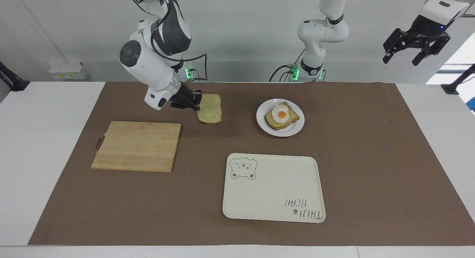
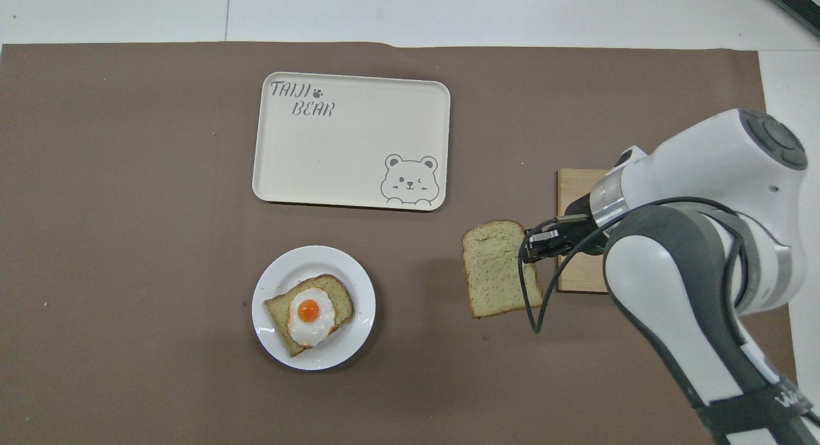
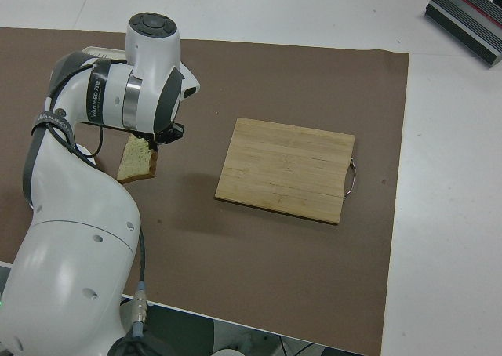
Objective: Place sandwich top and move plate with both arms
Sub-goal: 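Carry the bread with the right gripper and lay it on the egg toast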
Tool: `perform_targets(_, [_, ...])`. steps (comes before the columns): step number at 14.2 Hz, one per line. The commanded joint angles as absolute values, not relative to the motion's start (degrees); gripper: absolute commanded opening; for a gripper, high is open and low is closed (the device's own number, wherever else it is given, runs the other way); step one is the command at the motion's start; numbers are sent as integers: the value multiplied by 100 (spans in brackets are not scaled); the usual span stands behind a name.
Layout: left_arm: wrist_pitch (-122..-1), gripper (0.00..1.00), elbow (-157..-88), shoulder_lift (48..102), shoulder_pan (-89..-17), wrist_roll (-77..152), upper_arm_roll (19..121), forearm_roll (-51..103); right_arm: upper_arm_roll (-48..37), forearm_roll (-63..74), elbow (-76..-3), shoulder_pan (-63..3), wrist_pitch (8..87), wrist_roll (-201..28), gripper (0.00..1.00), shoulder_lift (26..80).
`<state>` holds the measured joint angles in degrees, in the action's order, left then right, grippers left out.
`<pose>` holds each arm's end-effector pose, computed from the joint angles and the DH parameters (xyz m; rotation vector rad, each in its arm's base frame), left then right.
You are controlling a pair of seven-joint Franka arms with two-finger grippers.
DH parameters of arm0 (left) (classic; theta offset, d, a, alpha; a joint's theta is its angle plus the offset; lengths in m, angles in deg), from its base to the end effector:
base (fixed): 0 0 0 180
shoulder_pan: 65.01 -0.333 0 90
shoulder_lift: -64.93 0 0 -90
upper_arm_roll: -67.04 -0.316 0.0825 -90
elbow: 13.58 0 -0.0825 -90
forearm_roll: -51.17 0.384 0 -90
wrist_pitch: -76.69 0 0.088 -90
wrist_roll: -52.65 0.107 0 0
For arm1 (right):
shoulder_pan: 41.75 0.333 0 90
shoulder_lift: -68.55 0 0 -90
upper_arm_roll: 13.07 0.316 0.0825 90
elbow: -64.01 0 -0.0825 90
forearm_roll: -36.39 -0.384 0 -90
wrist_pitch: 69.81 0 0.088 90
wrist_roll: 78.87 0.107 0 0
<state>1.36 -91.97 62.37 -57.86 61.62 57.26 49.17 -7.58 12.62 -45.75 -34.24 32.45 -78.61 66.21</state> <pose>0.5073 0.0217 0.7184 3.0939 -0.1851 -0.0079 0.5315 0.1576 0.4639 -2.7445 -0.1346 0.2992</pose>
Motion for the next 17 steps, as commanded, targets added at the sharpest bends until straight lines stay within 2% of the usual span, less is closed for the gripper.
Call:
perform_targets(1, [163, 100, -9382, 6071, -5763, 6109, 5720, 4950, -771, 1082, -4647, -3244, 3372, -7729, 0, 6644])
perform_targets(5, [163, 100, -9382, 6071, -5763, 6109, 5720, 4950, -771, 739, -4699, -2972, 3740, -7483, 0, 6635])
perform_targets(9, [163, 100, -9382, 6071, -5763, 6109, 5720, 4950, -763, 599, -4700, -2716, 3785, -7220, 0, 6609])
perform_targets(13, [163, 100, -9382, 6071, -5763, 6109, 5720, 4950, -771, 379, -4700, -1891, 4619, -6571, 0, 6328])
perform_targets(17, [163, 100, -9382, 6071, -5763, 6109, 5720, 4950, -763, 344, -4700, -1741, 4708, -6481, 0, 6328])
